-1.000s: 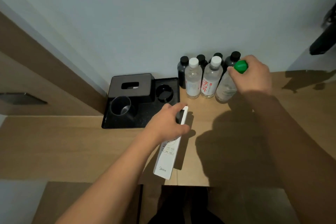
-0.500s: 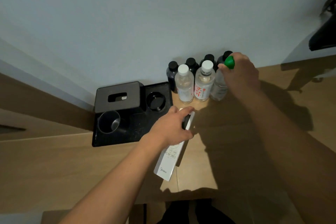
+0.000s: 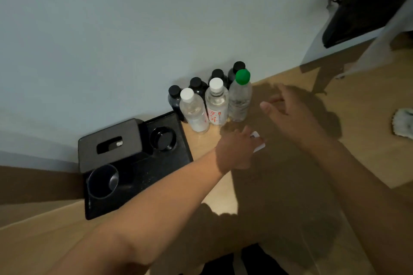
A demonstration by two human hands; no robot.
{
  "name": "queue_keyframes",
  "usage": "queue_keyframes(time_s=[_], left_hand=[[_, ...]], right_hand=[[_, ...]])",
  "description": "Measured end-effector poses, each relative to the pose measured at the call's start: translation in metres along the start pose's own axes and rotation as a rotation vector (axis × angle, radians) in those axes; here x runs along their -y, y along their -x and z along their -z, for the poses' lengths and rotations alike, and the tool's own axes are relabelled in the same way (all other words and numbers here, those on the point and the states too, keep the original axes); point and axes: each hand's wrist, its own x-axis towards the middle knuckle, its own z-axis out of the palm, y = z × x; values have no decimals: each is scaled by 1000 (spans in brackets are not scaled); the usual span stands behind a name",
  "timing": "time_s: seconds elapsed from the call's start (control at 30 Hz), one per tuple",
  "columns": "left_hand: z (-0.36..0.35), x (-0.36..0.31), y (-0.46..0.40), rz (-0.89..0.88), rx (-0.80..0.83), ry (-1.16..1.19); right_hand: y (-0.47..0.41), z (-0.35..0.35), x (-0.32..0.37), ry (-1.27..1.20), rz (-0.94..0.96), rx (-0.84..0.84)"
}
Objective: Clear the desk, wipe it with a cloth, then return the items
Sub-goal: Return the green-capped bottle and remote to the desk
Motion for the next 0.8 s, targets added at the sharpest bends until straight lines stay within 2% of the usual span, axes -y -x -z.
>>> queue_keyframes(time_s=[0.13, 0.3, 0.47, 0.8], left_hand=[[-7, 3, -36, -15, 97, -11], [-27, 16, -56, 52, 80, -28], [-30, 32, -58, 94, 136, -35], [-50, 27, -51, 164, -19, 26]], right_hand=[[37, 10, -38, 44, -121, -58], [60, 14, -74, 79, -266, -58], [64, 0, -80, 16, -270, -40], [68, -19, -72, 31, -224, 5]])
